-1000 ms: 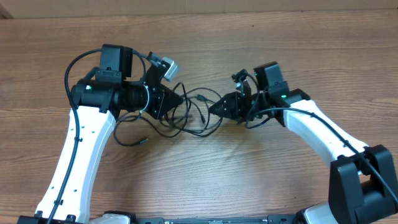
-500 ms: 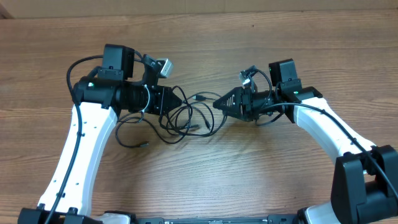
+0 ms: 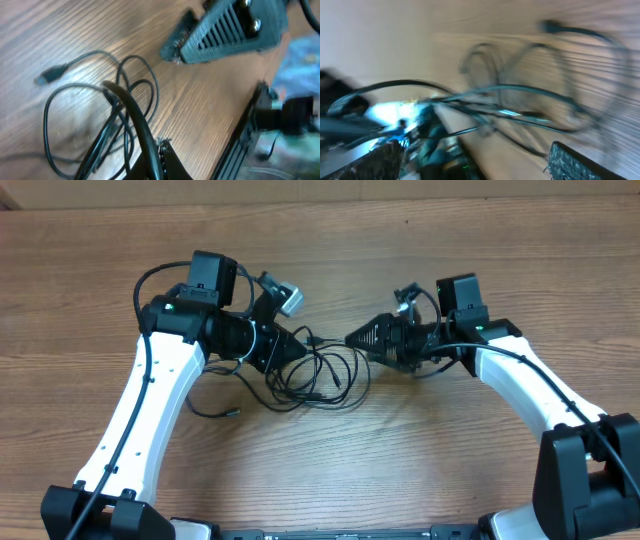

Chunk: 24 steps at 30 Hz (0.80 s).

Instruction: Untangle cables

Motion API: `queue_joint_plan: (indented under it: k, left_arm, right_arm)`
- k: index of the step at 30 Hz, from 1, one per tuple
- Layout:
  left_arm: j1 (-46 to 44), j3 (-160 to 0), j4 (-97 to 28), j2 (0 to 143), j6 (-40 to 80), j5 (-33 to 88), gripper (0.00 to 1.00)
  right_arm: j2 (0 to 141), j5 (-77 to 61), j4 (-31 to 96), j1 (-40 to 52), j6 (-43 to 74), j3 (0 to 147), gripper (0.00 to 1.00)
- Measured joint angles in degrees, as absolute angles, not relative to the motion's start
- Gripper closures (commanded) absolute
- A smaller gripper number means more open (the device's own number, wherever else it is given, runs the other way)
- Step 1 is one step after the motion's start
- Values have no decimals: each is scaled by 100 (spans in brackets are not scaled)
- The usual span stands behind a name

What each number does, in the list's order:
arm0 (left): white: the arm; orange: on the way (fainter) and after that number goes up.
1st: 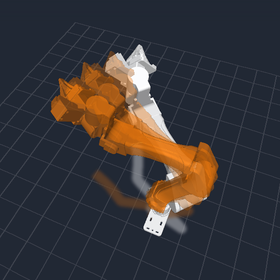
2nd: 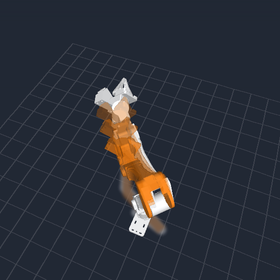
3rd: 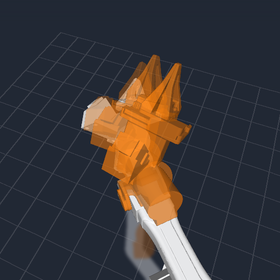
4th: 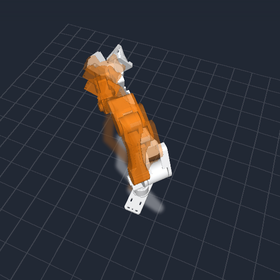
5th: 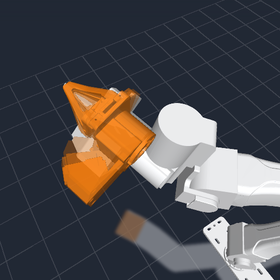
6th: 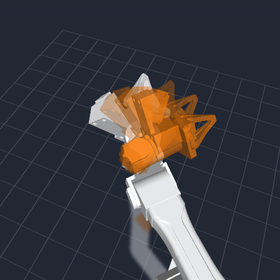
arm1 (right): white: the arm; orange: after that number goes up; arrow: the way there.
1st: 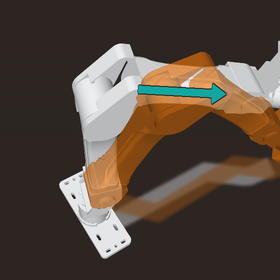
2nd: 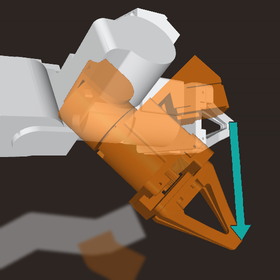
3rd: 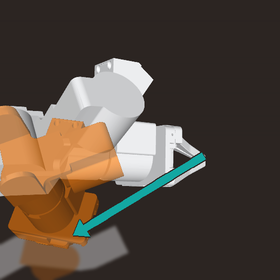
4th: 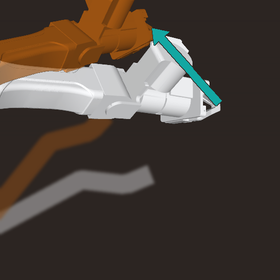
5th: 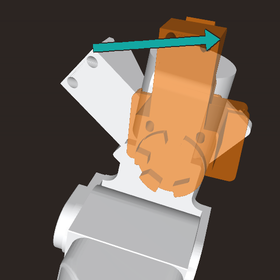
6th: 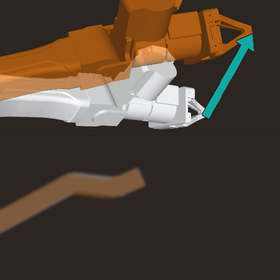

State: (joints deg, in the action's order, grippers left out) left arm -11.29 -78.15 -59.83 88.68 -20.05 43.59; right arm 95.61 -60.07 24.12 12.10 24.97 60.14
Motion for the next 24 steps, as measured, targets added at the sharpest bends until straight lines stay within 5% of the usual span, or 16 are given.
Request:
queue_joint_plan:
  k: [3, 9, 24]
  left_arm:
    - [-1129, -7815, -5983, 8868, -2821, 4853, 94]
    - [-1170, -7815, -5986, 8868, -3671, 5312, 94]
    - [-1466, -7815, -5745, 8868, -4353, 5581, 93]
  right_arm:
    - [9561, -6560, 2021, 1210, 2906, 6014, 12]
    - [9561, -6958, 1376, 1210, 4449, 6020, 37]
    - [9561, -6814, 1201, 1304, 6993, 6023, 42]
